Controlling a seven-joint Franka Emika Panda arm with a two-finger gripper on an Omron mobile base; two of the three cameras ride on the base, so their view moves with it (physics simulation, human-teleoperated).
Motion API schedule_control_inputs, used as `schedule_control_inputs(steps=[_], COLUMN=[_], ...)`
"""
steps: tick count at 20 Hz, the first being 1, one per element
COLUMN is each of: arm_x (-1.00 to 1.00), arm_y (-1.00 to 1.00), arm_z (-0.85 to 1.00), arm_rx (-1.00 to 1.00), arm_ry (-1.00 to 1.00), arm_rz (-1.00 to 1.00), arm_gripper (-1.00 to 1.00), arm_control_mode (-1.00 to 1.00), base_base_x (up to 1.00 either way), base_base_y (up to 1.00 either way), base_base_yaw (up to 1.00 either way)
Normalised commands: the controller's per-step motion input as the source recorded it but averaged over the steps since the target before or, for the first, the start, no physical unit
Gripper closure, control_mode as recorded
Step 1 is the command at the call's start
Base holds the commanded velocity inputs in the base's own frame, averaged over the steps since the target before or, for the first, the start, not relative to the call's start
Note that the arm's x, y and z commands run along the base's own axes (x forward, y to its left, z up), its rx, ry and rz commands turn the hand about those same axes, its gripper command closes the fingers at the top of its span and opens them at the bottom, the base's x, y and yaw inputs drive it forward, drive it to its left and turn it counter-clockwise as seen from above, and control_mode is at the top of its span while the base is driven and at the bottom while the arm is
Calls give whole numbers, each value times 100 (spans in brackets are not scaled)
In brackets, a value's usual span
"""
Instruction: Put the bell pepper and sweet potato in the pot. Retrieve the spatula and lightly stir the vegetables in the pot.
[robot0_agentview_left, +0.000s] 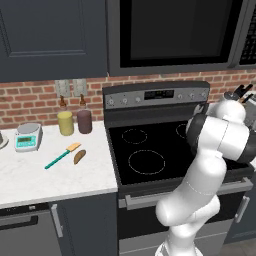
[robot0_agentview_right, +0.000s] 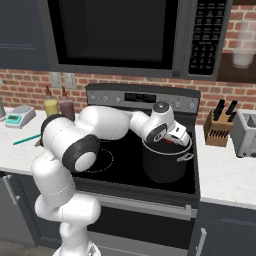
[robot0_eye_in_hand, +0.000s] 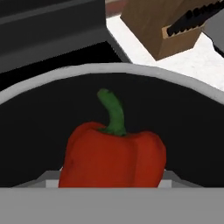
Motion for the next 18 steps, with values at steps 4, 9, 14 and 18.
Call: schedule_control_inputs(steps=[4,9,14,18], arm_x=[28,6,-5,-30], arm_y=[0,0,0,10], arm_z=[-27,-18,0,1], arm_rx=[0,0,0,0], arm_ry=[4,1,0,0], arm_rz=[6,6,5,4], arm_gripper=[100,100,-100,-100], arm_control_mode=[-100,-100,-100,-100], base_base_x=[0,0,0,0], base_base_y=[0,0,0,0], base_base_yaw=[0,0,0,0])
